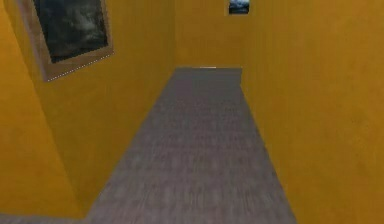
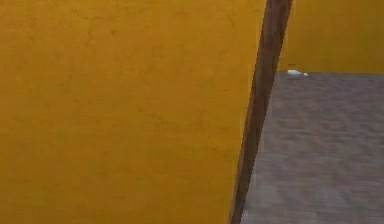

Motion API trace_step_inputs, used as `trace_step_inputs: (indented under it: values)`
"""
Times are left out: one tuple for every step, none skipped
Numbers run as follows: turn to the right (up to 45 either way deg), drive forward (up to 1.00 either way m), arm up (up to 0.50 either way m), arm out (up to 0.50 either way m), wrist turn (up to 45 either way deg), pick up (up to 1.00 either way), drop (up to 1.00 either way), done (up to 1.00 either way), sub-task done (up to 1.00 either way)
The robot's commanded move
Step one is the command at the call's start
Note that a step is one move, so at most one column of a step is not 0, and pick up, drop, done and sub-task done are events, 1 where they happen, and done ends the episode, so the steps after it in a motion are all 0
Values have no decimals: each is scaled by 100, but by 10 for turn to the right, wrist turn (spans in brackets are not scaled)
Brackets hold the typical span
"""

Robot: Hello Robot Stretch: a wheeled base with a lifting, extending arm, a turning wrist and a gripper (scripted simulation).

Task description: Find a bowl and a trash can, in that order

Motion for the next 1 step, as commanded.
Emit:
trace_step_inputs:
  values:
    - [60, 0, 0, 0, 0, 0, 0, 0, 0]
